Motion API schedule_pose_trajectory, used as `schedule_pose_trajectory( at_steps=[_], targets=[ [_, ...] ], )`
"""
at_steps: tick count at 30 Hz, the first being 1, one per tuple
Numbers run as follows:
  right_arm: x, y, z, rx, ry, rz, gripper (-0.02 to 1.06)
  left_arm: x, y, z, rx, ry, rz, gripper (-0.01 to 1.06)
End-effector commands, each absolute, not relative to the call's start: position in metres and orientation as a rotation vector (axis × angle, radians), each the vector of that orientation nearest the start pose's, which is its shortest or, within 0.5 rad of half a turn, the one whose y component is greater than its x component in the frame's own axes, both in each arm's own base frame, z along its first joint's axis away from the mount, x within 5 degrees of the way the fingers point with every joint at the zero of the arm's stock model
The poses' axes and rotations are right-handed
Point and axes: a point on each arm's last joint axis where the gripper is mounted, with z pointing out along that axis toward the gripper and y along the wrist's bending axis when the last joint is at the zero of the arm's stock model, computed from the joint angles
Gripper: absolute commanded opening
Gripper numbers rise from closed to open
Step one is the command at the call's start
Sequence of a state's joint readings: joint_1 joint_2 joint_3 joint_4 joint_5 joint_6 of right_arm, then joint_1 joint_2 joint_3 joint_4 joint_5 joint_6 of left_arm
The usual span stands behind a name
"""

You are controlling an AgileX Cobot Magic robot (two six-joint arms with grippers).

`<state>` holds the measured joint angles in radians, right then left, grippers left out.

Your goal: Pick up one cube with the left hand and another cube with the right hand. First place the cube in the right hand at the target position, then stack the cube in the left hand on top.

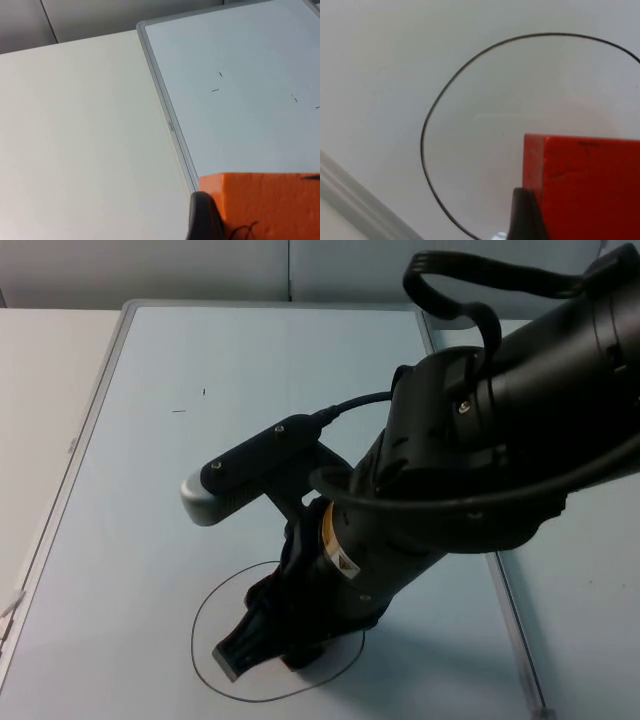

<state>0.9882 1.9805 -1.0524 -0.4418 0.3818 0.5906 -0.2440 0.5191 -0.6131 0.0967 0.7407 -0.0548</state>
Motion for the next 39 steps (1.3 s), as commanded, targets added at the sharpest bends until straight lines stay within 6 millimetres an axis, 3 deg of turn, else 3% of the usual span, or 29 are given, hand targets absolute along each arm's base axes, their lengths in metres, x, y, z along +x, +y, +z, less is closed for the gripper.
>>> schedule_pose_trajectory(
  at_steps=[1,33,37,39],
  targets=[
    [0.2138,0.2990,0.1129,-1.040,2.517,0.116,0.00,0.0912,-0.0178,0.3168,0.234,2.100,-0.084,0.16],
    [0.2138,0.2990,0.1129,-1.040,2.517,0.116,0.01,0.0911,-0.0178,0.3167,0.235,2.102,-0.084,0.16],
    [0.2138,0.2990,0.1129,-1.040,2.517,0.116,0.13,0.0911,-0.0178,0.3167,0.235,2.102,-0.084,0.16],
    [0.2138,0.2990,0.1129,-1.040,2.517,0.116,0.25,0.0911,-0.0178,0.3167,0.235,2.102,-0.084,0.16]
  ],
)
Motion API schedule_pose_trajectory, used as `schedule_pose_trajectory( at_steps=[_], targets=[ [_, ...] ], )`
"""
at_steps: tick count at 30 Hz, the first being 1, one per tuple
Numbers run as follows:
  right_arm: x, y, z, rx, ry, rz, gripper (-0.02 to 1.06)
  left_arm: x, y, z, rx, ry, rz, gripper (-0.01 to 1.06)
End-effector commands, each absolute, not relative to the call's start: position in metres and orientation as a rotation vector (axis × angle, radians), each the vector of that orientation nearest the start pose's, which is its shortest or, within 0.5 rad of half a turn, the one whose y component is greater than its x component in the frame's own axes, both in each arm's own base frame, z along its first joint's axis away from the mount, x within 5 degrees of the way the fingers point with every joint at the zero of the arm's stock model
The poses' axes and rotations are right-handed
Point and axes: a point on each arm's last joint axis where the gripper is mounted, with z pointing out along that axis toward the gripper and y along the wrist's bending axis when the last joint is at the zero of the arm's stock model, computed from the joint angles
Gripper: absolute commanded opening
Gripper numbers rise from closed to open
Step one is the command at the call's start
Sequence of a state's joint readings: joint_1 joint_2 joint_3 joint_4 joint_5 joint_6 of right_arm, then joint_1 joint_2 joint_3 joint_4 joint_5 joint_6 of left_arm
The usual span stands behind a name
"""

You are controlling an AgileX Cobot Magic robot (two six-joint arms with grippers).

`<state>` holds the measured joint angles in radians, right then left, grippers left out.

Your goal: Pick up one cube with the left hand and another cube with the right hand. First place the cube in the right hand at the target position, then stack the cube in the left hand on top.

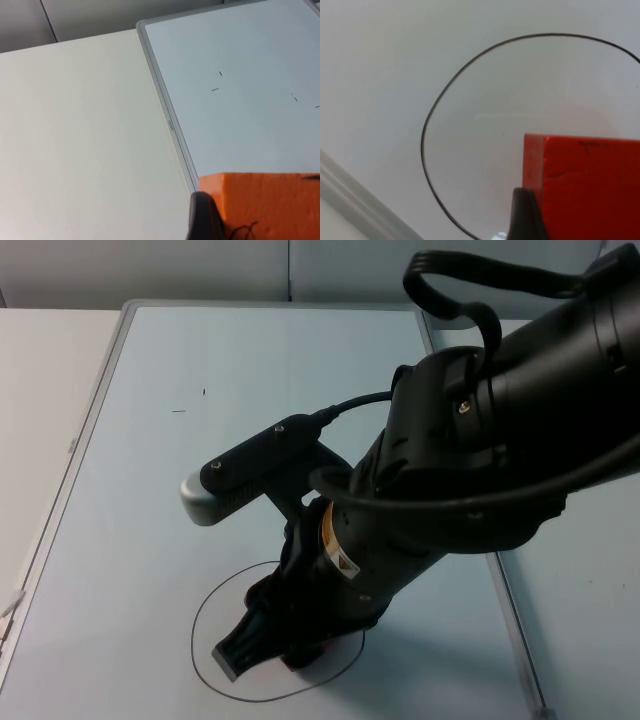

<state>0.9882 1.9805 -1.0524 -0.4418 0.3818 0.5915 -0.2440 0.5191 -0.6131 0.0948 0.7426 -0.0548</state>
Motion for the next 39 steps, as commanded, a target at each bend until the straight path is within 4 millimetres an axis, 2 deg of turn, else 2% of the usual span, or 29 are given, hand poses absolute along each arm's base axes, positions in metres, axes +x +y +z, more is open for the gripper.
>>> schedule_pose_trajectory(
  at_steps=[1,2,3,6,9,15,20,24,26,27,28,31,32,36,37,39],
  targets=[
    [0.214,0.299,0.113,-1.040,2.517,0.116,0.30,0.091,-0.018,0.317,0.235,2.102,-0.084,0.16],
    [0.214,0.299,0.113,-1.040,2.517,0.116,0.38,0.091,-0.018,0.317,0.235,2.102,-0.084,0.16],
    [0.214,0.299,0.113,-1.040,2.517,0.116,0.38,0.091,-0.018,0.317,0.235,2.102,-0.084,0.16],
    [0.214,0.299,0.113,-1.040,2.517,0.116,0.49,0.091,-0.018,0.316,0.235,2.104,-0.084,0.16],
    [0.214,0.299,0.113,-1.040,2.517,0.116,0.54,0.091,-0.018,0.316,0.235,2.104,-0.084,0.16],
    [0.214,0.299,0.113,-1.040,2.517,0.116,0.72,0.091,-0.018,0.316,0.235,2.104,-0.084,0.16],
    [0.214,0.299,0.113,-1.040,2.516,0.118,0.74,0.091,-0.018,0.316,0.235,2.104,-0.084,0.16],
    [0.214,0.299,0.122,-1.019,2.513,0.129,0.73,0.091,-0.018,0.316,0.235,2.104,-0.084,0.16],
    [0.213,0.298,0.137,-0.996,2.493,0.150,0.73,0.091,-0.018,0.316,0.235,2.104,-0.084,0.16],
    [0.213,0.295,0.152,-0.984,2.472,0.146,0.73,0.091,-0.018,0.316,0.235,2.104,-0.084,0.16],
    [0.213,0.295,0.152,-0.984,2.472,0.146,0.73,0.091,-0.018,0.316,0.235,2.104,-0.084,0.16],
    [0.210,0.286,0.195,-0.948,2.411,0.156,0.73,0.091,-0.018,0.316,0.235,2.104,-0.084,0.16],
    [0.210,0.286,0.195,-0.948,2.411,0.156,0.73,0.091,-0.018,0.316,0.235,2.104,-0.084,0.16],
    [0.194,0.260,0.274,-0.900,2.243,0.250,0.73,0.091,-0.018,0.316,0.235,2.106,-0.083,0.16],
    [0.194,0.260,0.274,-0.900,2.243,0.250,0.73,0.091,-0.018,0.316,0.235,2.106,-0.083,0.16],
    [0.180,0.241,0.316,-0.881,2.117,0.316,0.73,0.091,-0.018,0.316,0.235,2.106,-0.083,0.16]
  ],
)
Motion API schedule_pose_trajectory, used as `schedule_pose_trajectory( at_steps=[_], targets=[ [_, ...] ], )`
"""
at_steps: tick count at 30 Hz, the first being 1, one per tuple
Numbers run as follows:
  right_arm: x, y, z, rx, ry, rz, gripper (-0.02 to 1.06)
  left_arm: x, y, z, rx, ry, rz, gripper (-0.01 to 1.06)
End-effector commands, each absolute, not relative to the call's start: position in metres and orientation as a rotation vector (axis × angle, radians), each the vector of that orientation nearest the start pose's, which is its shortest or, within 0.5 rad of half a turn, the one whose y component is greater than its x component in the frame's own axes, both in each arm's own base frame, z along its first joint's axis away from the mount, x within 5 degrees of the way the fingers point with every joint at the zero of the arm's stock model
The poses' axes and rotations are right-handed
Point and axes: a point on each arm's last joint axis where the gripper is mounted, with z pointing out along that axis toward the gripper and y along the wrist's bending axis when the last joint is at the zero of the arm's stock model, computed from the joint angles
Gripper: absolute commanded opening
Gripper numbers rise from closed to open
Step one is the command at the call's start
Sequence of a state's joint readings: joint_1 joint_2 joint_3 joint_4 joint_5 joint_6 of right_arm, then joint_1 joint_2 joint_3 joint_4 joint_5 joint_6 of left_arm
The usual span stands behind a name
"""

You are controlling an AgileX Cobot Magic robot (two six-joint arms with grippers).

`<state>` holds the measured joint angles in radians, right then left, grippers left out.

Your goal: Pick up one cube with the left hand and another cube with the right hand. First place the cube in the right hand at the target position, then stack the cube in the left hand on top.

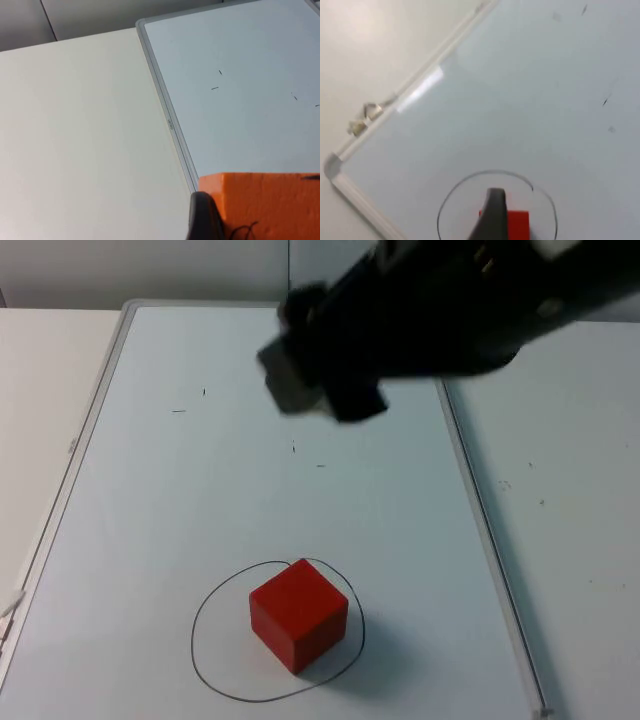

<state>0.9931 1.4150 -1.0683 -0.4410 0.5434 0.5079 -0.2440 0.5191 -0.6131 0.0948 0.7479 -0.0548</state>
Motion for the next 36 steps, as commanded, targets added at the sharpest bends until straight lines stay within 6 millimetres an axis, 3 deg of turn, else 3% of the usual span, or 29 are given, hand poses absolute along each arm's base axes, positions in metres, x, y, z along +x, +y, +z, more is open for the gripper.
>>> schedule_pose_trajectory(
  at_steps=[1,2,3,7,8,9,11,12,16,20,26,31,36],
  targets=[
    [0.172,0.233,0.333,-0.889,2.056,0.338,0.73,0.091,-0.018,0.316,0.235,2.106,-0.083,0.16],
    [0.156,0.216,0.361,-0.897,1.955,0.374,0.73,0.091,-0.018,0.316,0.235,2.106,-0.083,0.16],
    [0.156,0.216,0.361,-0.897,1.955,0.374,0.73,0.091,-0.018,0.316,0.235,2.106,-0.083,0.16],
    [0.115,0.166,0.408,-0.918,1.776,0.412,0.73,0.091,-0.018,0.316,0.235,2.106,-0.083,0.16],
    [0.115,0.166,0.408,-0.918,1.776,0.412,0.73,0.091,-0.018,0.316,0.235,2.106,-0.083,0.16],
    [0.106,0.150,0.410,-0.918,1.762,0.394,0.73,0.091,-0.018,0.316,0.235,2.106,-0.083,0.16],
    [0.096,0.128,0.402,-0.915,1.766,0.367,0.73,0.091,-0.018,0.316,0.235,2.106,-0.083,0.16],
    [0.096,0.128,0.402,-0.915,1.766,0.367,0.73,0.091,-0.018,0.316,0.235,2.106,-0.083,0.16],
    [0.083,0.103,0.370,-0.917,1.782,0.373,0.73,0.091,-0.018,0.316,0.237,2.105,-0.082,0.16],
    [0.076,0.091,0.356,-0.896,1.779,0.401,0.73,0.091,-0.018,0.317,0.237,2.101,-0.083,0.16],
    [0.071,0.079,0.357,-0.870,1.747,0.423,0.73,0.090,-0.021,0.318,0.306,2.086,-0.100,0.16],
    [0.069,0.076,0.360,-0.862,1.727,0.428,0.73,0.092,-0.034,0.326,0.399,2.063,-0.232,0.16],
    [0.070,0.075,0.360,-0.867,1.709,0.397,0.73,0.116,-0.055,0.329,0.503,2.121,-0.395,0.16]
  ],
)
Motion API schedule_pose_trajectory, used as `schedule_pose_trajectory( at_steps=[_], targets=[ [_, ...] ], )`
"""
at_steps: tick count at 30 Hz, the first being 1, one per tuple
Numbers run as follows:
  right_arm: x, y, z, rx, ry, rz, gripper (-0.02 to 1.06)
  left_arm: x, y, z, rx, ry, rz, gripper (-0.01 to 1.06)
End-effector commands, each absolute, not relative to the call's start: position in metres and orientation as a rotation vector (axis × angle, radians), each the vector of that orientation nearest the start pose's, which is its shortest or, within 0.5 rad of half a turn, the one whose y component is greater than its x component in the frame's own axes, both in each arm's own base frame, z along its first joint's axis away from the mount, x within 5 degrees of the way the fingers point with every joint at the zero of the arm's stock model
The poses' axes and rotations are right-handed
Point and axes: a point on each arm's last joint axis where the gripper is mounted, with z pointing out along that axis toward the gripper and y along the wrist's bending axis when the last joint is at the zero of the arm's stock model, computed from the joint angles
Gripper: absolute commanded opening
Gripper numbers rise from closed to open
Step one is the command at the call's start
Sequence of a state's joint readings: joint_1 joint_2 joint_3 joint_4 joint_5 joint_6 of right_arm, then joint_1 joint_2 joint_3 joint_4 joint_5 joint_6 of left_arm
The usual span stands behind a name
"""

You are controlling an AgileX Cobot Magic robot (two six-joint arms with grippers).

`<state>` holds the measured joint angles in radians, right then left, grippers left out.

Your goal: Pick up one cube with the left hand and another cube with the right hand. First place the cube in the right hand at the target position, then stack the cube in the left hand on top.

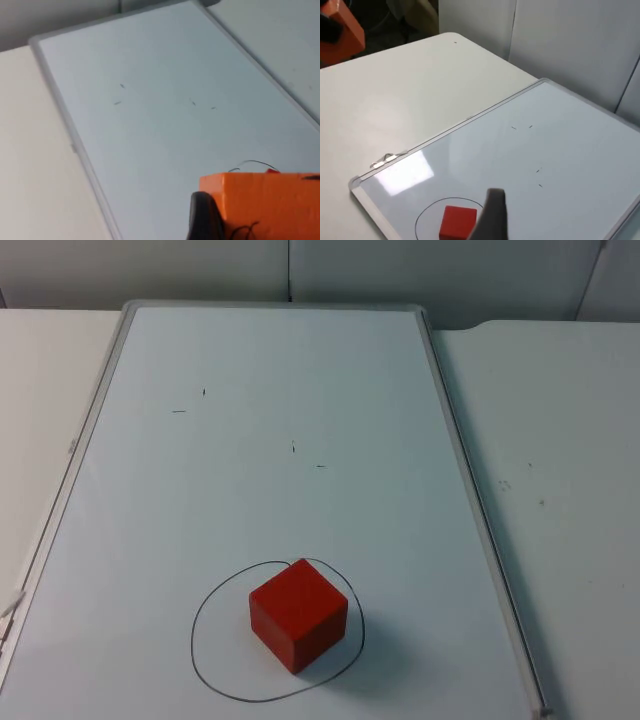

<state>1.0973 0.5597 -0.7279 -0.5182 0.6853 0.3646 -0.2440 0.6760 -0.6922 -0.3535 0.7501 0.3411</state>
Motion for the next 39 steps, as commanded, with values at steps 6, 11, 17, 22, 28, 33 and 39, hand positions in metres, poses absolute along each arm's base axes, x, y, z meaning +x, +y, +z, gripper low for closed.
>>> schedule_pose_trajectory(
  at_steps=[6,11,17,22,28,33,39],
  targets=[
    [0.071,0.074,0.360,-0.870,1.708,0.367,0.73,0.159,-0.071,0.304,0.548,2.255,-0.460,0.16],
    [0.073,0.071,0.358,-0.874,1.725,0.324,0.73,0.182,-0.096,0.285,0.628,2.264,-0.553,0.00],
    [0.073,0.071,0.358,-0.874,1.725,0.320,0.73,0.189,-0.143,0.266,0.772,2.206,-0.562,0.00],
    [0.073,0.070,0.358,-0.874,1.734,0.313,0.73,0.196,-0.174,0.237,0.830,2.222,-0.533,0.00],
    [0.073,0.070,0.357,-0.872,1.738,0.312,0.73,0.210,-0.195,0.208,0.865,2.288,-0.498,0.00],
    [0.073,0.070,0.357,-0.872,1.746,0.306,0.73,0.220,-0.203,0.184,0.885,2.366,-0.472,0.00],
    [0.073,0.069,0.356,-0.873,1.751,0.302,0.73,0.225,-0.205,0.167,0.882,2.400,-0.440,0.00]
  ],
)
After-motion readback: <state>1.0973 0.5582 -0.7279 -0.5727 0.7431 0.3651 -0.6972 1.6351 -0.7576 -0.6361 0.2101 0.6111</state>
